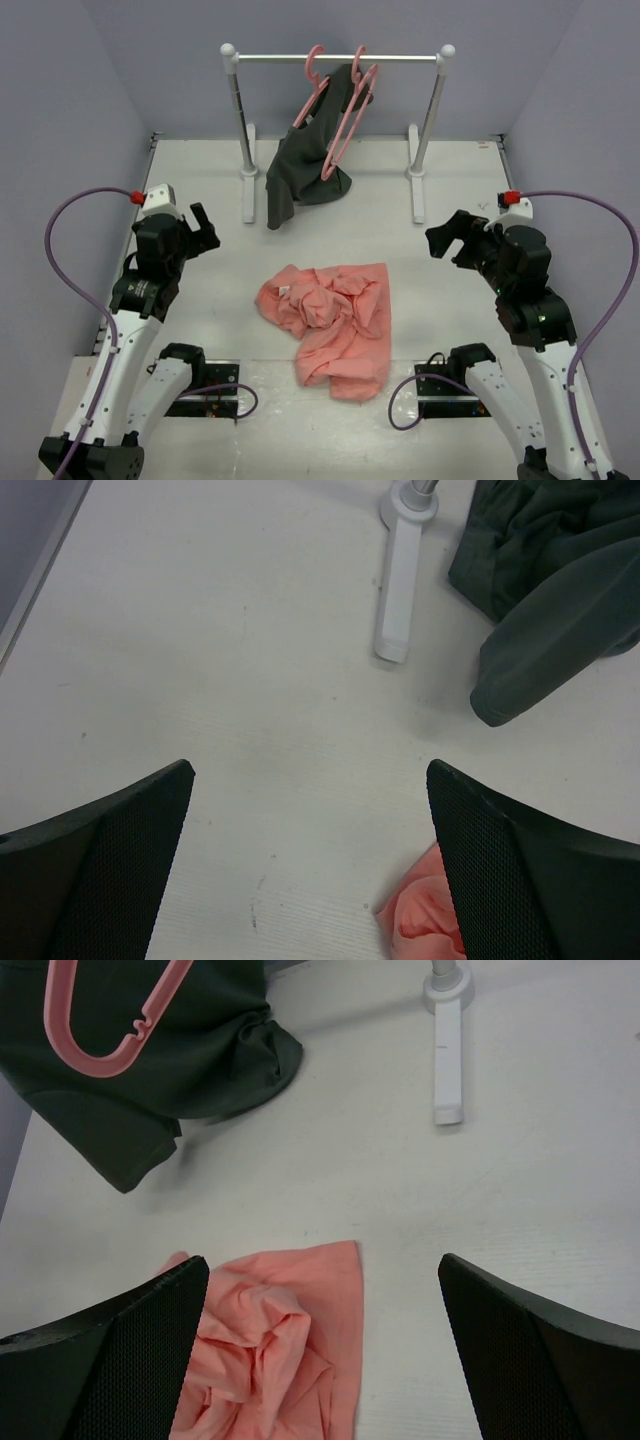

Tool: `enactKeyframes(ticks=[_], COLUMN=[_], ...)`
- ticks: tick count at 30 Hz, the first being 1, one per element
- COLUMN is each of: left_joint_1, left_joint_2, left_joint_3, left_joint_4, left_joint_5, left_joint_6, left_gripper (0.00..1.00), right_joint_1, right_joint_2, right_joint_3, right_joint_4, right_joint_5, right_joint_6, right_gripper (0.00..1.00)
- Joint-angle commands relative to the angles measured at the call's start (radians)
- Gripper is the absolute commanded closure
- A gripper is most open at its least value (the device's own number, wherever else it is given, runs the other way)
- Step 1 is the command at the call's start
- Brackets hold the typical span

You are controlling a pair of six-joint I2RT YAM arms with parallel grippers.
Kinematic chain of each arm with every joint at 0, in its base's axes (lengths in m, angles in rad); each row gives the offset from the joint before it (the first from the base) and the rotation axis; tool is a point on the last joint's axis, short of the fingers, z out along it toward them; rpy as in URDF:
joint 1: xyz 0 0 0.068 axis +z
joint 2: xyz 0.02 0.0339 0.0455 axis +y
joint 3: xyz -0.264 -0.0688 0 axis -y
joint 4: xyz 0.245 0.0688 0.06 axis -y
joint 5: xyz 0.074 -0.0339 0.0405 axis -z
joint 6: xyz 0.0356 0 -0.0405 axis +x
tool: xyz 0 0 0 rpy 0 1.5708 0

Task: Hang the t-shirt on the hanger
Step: Pick up the hanger from the clothesline.

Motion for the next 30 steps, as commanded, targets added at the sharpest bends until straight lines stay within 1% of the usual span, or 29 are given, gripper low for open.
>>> enactKeyframes(ticks=[1,3,7,10,11,12,13,14,15,17,18,19,21,23,26,28,30], left_joint_1=[0.006,0.006,0.007,0.006,0.006,0.006,0.006,0.006,0.006,0.006,0.006,0.006,0.006,0.006,0.006,0.006,0.005], left_joint_2=[0.010,0.008,0.010,0.012,0.015,0.015,0.018,0.022,0.026,0.040,0.055,0.068,0.084,0.087,0.086,0.086,0.084], left_joint_3=[0.006,0.005,0.002,0.001,0.001,0.001,0.001,-0.001,-0.005,-0.009,-0.007,-0.005,-0.003,-0.004,-0.007,-0.010,-0.011], left_joint_4=[0.006,0.008,0.013,0.015,0.016,0.017,0.018,0.019,0.024,0.030,0.030,0.029,0.027,0.031,0.035,0.039,0.038], left_joint_5=[-0.006,0.002,0.022,0.025,0.027,0.030,0.030,0.039,0.055,0.085,0.099,0.101,0.108,0.117,0.130,0.142,0.148], left_joint_6=[-0.010,-0.010,-0.010,-0.010,-0.010,-0.008,-0.008,-0.006,-0.003,0.005,0.010,0.011,0.013,0.015,0.016,0.017,0.019], left_gripper=[0.00,0.00,0.00,0.00,0.00,0.00,0.00,0.00,0.00,0.00,0.00,0.00,0.00,0.00,0.00,0.00,0.00], right_joint_1=[-0.004,-0.004,-0.003,0.002,0.014,0.032,0.059,0.132,0.169,0.261,0.306,0.325,0.396,0.420,0.450,0.452,0.453], right_joint_2=[-0.009,-0.010,0.026,0.134,0.225,0.278,0.285,0.419,0.518,0.666,0.755,0.793,0.942,1.026,1.259,1.365,1.436], right_joint_3=[-0.036,-0.045,-0.059,-0.022,0.027,0.060,0.106,0.189,0.276,0.435,0.545,0.633,0.778,0.945,1.248,1.371,1.430], right_joint_4=[0.067,0.096,0.218,0.306,0.336,0.343,0.337,0.307,0.268,0.190,0.142,0.110,0.070,0.025,-0.061,-0.094,-0.099], right_joint_5=[-0.016,-0.068,-0.214,-0.338,-0.376,-0.376,-0.372,-0.291,-0.208,-0.062,0.020,0.068,0.270,0.346,0.508,0.569,0.632], right_joint_6=[0.023,0.023,0.063,0.118,0.126,0.125,0.119,0.106,0.090,0.064,0.052,0.048,0.041,0.033,0.003,-0.022,-0.052], right_gripper=[0.01,0.01,0.01,0.01,0.01,0.01,0.01,0.01,0.01,0.01,0.01,0.01,0.01,0.01,0.02,0.05,0.11])
